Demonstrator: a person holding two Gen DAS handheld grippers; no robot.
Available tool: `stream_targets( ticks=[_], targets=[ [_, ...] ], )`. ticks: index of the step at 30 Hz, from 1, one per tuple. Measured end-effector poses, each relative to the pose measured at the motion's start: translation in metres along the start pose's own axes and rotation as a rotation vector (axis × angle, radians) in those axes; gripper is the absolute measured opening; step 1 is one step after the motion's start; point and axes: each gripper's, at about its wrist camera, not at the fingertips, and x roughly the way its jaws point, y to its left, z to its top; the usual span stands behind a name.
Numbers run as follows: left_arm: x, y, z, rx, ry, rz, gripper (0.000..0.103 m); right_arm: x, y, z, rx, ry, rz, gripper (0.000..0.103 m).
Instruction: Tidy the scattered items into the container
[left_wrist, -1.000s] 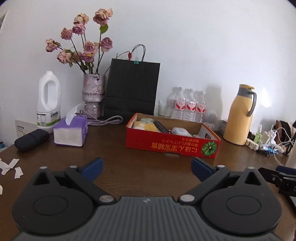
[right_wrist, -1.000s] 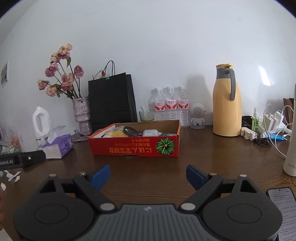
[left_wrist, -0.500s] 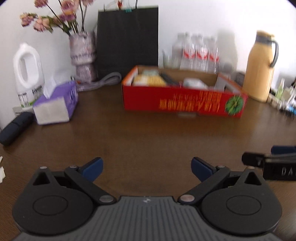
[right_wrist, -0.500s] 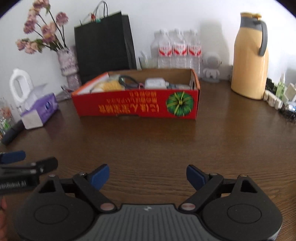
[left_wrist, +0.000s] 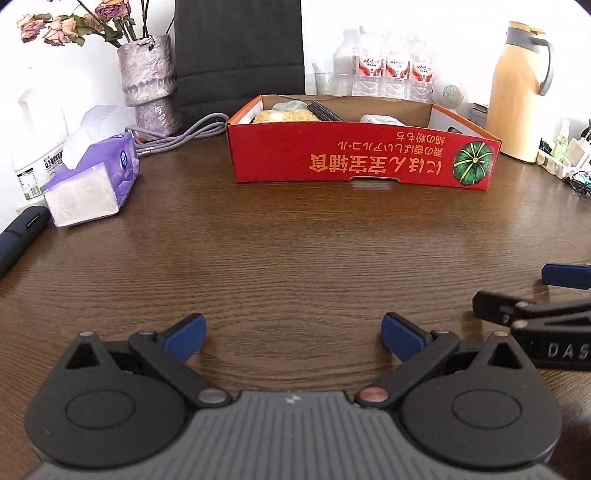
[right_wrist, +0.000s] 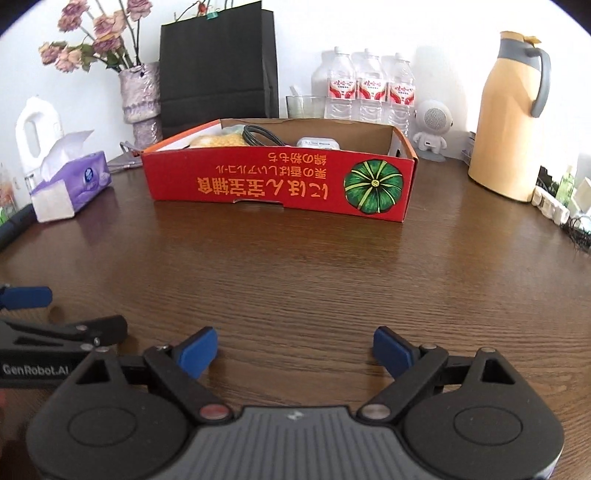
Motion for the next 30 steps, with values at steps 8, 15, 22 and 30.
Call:
stream_targets(
  ticks=[8, 15, 22, 30],
  targets=[
    [0.0019, 0.0018, -0.0013, -0.026, -0.014, -0.008, 0.103, 0.0025, -0.0027, -0.0001, 0.019, 0.007, -0.02, 0.103],
    [0.002, 0.0022, -0.0013, -0.029, -0.014, -0.01, 0.103, 0.0032, -0.0021, -0.0001, 0.017, 0.008, -0.022, 0.103],
    [0.0019, 0.002, -0.0014, -0.03, -0.013, -0.011, 0.103, 0.0033, -0.0023, 0.0, 0.017, 0.008, -0.022, 0.103],
    [0.0019, 0.0022, -0.0013, -0.03, -0.013, -0.011, 0.103, 0.0033, -0.0025, 0.0, 0.017, 0.008, -0.021, 0.103]
  ],
)
